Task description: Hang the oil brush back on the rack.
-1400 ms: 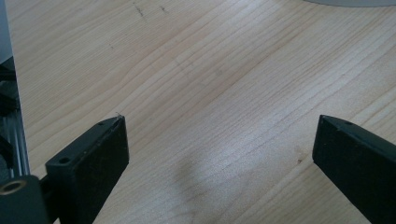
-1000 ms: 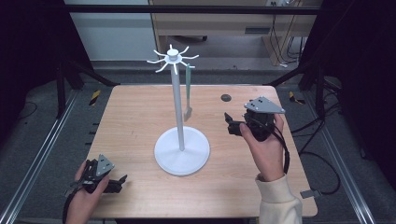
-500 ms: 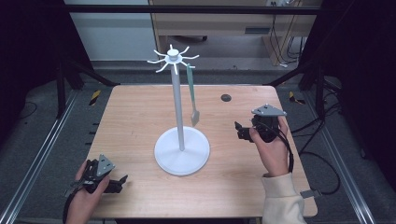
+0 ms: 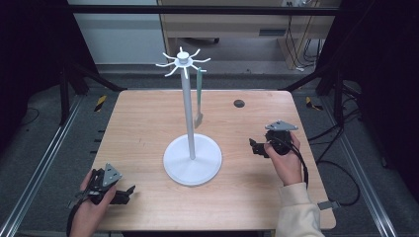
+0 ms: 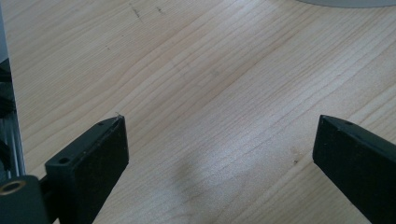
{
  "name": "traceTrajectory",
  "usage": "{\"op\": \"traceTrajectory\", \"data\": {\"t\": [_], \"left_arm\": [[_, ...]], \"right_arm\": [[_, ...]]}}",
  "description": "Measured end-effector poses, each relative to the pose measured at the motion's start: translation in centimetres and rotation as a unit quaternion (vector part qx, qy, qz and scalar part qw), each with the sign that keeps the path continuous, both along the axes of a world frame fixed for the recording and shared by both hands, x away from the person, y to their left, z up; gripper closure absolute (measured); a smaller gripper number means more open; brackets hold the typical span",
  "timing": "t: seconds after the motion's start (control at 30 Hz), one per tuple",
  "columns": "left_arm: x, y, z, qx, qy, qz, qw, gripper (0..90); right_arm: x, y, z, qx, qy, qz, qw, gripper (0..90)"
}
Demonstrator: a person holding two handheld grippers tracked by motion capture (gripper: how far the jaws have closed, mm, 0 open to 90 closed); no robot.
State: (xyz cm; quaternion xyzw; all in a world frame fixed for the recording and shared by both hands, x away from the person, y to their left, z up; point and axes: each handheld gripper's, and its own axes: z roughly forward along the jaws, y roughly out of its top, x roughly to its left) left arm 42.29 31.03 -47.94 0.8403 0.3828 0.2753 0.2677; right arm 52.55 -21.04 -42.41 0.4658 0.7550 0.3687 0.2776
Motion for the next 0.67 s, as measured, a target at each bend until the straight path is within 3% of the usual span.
{"op": "traceTrajectory", "data": {"t": [0.07,0.4,0.5,0.67], "left_arm": [[0.0,0.0,0.0,0.0,0.0,0.0,1.0,3.1],[0.0,-0.2,-0.1,0.003,0.003,-0.004,1.0,3.1],[0.0,-0.2,-0.1,0.004,0.003,-0.004,1.0,3.0],[0.0,-0.3,-0.1,0.005,0.003,-0.006,1.0,3.0]], "right_arm": [[0.1,0.2,-0.7,-0.012,0.005,-0.002,0.9999,13.2],[0.8,1.5,-4.7,-0.009,0.05,0.022,0.9985,12.3],[0.8,2.1,-5.3,-0.021,0.065,0.032,0.9971,11.8],[0.8,2.7,-5.5,-0.02,0.075,0.039,0.9963,11.6]]}}
